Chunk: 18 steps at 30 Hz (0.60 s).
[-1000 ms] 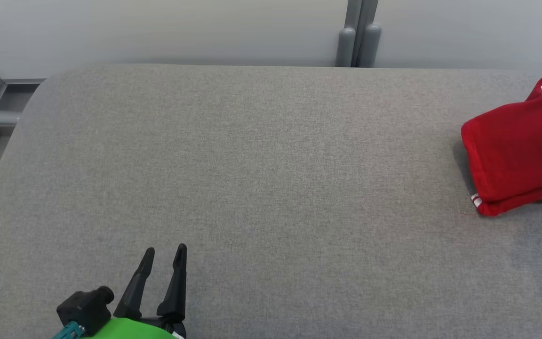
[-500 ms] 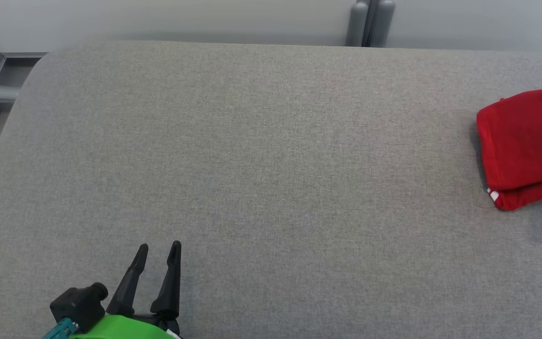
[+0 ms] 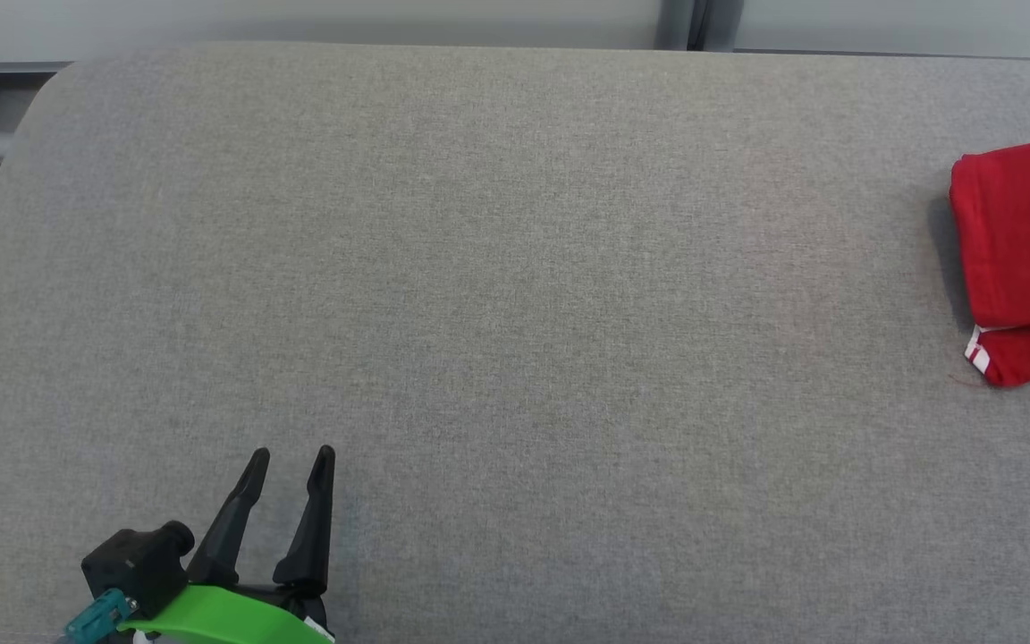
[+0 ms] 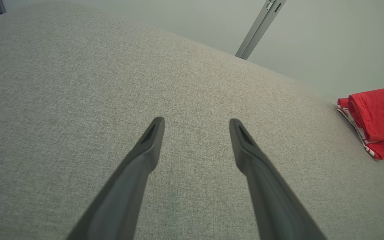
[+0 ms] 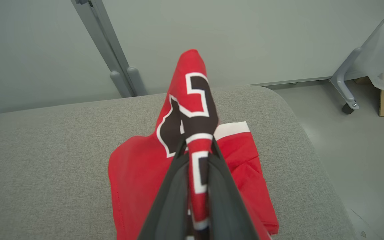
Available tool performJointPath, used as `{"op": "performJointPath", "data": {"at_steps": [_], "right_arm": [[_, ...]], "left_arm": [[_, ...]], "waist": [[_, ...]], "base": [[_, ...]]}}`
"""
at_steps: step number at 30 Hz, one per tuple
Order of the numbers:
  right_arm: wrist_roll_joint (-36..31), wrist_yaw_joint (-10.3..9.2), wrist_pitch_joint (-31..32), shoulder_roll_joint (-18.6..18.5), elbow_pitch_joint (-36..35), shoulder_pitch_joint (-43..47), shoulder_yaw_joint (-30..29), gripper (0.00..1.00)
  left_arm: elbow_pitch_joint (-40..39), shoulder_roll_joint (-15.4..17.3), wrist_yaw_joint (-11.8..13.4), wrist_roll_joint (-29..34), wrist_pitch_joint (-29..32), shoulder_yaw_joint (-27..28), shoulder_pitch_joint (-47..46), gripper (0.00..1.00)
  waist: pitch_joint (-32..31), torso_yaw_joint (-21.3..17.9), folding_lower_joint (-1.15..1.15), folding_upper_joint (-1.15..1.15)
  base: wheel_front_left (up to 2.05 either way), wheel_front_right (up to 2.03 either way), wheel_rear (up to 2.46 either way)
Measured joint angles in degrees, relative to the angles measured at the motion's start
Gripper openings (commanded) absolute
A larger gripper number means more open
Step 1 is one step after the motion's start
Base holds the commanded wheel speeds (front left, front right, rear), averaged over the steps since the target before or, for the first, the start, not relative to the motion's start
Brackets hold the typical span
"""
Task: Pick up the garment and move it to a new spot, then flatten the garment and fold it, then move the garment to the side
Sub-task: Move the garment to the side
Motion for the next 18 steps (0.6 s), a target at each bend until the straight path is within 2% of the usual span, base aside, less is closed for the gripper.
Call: {"op": "performJointPath", "data": {"at_steps": [8, 18], "right_arm": [[-0.75, -1.98, -2.94, -0.47, 5.08, -0.22, -1.96, 0.0], [-1.01, -2.57, -5.12, 0.87, 10.04, -0.21, -2.64, 0.0]], "left_arm": [[-1.32, 0.55, 0.19, 0.91, 1.04, 0.34, -0.82, 1.0], [-3.0, 2.07, 0.49, 1.3, 2.04, 2.48, -0.76, 1.0]], "waist": [[2.14, 0.48, 0.0, 0.0], [4.61, 1.39, 0.0, 0.0]], "base": [[0.0, 0.0, 0.0], [0.0, 0.0, 0.0]]}}
